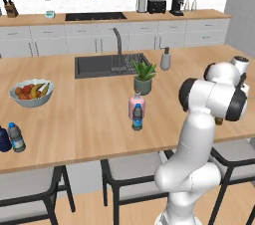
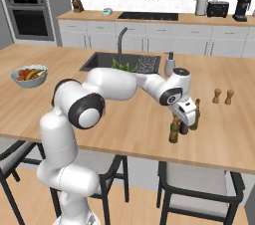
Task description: Move the plastic bottles in the middle to the plastics group, and the glass bottles in the middle to the glass group.
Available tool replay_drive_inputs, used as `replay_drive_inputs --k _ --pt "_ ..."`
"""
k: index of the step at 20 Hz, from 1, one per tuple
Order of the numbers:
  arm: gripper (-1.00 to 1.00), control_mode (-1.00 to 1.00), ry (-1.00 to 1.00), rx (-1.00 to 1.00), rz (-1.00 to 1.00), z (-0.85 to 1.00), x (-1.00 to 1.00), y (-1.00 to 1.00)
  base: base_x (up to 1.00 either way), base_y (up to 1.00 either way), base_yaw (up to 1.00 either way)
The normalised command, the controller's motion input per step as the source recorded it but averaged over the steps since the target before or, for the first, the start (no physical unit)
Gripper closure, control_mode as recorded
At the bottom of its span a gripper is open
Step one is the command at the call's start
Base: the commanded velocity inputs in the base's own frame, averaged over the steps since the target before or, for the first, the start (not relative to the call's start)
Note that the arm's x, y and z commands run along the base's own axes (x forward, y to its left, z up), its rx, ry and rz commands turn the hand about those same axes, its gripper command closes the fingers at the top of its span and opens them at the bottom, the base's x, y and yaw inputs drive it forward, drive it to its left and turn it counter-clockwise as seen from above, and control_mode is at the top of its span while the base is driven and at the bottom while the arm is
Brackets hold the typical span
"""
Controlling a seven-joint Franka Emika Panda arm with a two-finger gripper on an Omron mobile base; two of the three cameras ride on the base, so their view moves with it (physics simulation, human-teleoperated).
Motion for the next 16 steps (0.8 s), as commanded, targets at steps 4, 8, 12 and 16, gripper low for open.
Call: replay_drive_inputs --k 4,8,12,16 --pt "-1.00 -1.00 -0.01 0.00 -0.01 -0.22 -0.05 -0.03 0.00 0.00 0.00" --pt "-1.00 -1.00 0.00 0.00 0.00 0.00 -0.12 0.00 0.00 0.00 0.00" --pt "-1.00 -1.00 0.00 0.00 0.00 0.03 -0.05 0.00 0.00 0.00 0.00" --pt "-1.00 -1.00 0.00 -0.01 0.00 0.19 -0.06 0.21 0.00 0.00 0.00"
